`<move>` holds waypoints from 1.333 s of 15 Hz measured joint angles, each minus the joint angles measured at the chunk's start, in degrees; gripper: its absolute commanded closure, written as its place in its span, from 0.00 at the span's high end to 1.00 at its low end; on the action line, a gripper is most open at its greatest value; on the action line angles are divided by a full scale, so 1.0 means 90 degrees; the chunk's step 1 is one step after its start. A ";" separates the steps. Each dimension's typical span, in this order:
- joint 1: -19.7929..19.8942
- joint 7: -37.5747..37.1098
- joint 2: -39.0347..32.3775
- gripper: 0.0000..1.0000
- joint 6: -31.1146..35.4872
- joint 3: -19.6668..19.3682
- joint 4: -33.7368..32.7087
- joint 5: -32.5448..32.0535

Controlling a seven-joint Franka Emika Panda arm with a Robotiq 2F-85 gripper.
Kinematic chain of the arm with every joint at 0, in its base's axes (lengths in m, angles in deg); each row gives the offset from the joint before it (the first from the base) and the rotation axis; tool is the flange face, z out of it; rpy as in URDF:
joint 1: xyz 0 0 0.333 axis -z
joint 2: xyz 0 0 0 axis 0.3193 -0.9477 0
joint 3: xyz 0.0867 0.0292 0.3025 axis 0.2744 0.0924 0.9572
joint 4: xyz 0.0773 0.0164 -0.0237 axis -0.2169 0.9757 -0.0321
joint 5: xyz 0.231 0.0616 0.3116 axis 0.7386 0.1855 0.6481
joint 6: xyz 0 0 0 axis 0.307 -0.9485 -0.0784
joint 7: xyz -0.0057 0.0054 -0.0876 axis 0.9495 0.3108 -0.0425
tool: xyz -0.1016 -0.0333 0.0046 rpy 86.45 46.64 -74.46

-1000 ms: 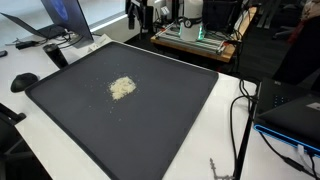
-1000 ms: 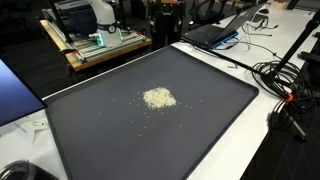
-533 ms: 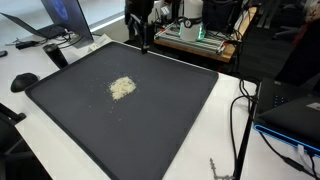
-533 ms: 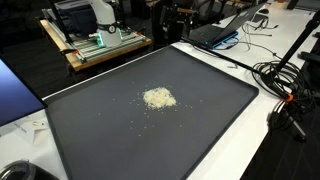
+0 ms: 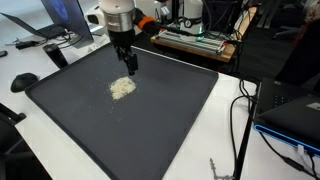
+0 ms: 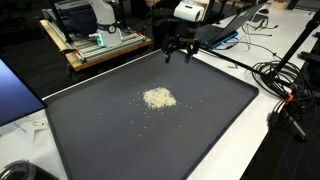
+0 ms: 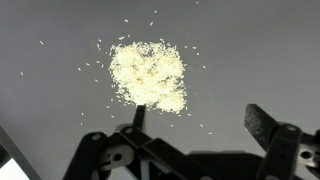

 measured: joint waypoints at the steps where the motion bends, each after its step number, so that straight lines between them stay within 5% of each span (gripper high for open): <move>1: 0.0016 0.0185 -0.0106 1.00 0.0206 -0.0080 -0.0020 0.0056; 9: 0.0319 0.2267 -0.0453 1.00 0.1674 -0.0320 0.0460 0.0767; 20: 0.0422 0.2873 -0.0676 1.00 0.2291 -0.0634 0.1003 0.0869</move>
